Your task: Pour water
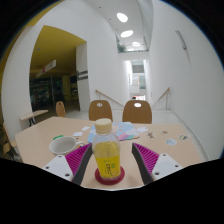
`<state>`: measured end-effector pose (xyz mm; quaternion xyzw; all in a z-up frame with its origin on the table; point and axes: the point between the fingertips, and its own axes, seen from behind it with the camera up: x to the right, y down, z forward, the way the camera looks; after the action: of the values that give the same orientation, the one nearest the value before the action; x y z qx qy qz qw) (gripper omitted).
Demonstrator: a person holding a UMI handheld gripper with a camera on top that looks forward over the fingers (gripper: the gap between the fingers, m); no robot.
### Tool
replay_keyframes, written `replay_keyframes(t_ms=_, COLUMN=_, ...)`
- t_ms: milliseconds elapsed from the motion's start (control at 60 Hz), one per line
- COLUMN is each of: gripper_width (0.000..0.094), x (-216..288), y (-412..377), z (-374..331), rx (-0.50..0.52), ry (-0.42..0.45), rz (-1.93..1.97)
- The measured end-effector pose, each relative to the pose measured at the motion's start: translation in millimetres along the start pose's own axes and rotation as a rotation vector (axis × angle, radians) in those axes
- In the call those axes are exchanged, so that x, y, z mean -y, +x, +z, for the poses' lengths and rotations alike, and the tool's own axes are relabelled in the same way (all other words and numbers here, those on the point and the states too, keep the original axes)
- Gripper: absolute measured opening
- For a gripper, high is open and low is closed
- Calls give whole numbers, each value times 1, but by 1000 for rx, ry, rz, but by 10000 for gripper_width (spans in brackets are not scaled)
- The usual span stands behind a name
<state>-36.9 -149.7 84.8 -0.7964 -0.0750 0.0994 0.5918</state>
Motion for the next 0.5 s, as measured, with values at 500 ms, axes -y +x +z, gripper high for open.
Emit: replay_keyframes(t_ms=500, gripper_width=854, x=-62, y=24, z=-229, rx=-48, ry=-36, rz=102)
